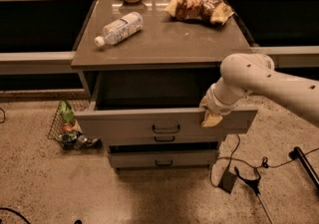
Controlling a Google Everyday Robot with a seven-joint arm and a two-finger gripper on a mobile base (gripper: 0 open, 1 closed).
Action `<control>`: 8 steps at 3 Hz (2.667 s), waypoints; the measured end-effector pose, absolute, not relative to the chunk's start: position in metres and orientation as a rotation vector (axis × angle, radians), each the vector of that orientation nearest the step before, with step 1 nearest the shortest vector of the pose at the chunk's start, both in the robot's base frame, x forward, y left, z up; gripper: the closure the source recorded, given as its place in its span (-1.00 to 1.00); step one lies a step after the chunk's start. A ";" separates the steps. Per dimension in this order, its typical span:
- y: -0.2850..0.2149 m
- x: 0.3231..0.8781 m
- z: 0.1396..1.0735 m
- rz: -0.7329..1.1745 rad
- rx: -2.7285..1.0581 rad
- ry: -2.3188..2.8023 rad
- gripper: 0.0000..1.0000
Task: Open top drawer
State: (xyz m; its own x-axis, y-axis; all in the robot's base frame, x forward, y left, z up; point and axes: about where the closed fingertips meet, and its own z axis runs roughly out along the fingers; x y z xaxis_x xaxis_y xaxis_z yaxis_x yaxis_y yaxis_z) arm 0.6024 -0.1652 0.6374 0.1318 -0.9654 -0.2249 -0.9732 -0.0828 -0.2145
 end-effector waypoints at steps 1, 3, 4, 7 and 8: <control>-0.165 0.602 0.637 0.036 -2.106 1.885 0.49; -0.165 0.602 0.637 0.037 -2.107 1.885 -0.44; -0.162 0.591 0.639 0.082 -2.137 1.874 -0.91; -0.153 0.534 0.651 0.267 -2.227 1.992 -0.64; -0.157 0.517 0.656 0.319 -2.224 2.028 -0.18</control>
Offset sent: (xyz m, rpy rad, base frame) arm 0.0000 0.0000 0.0000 0.0000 0.0001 0.0000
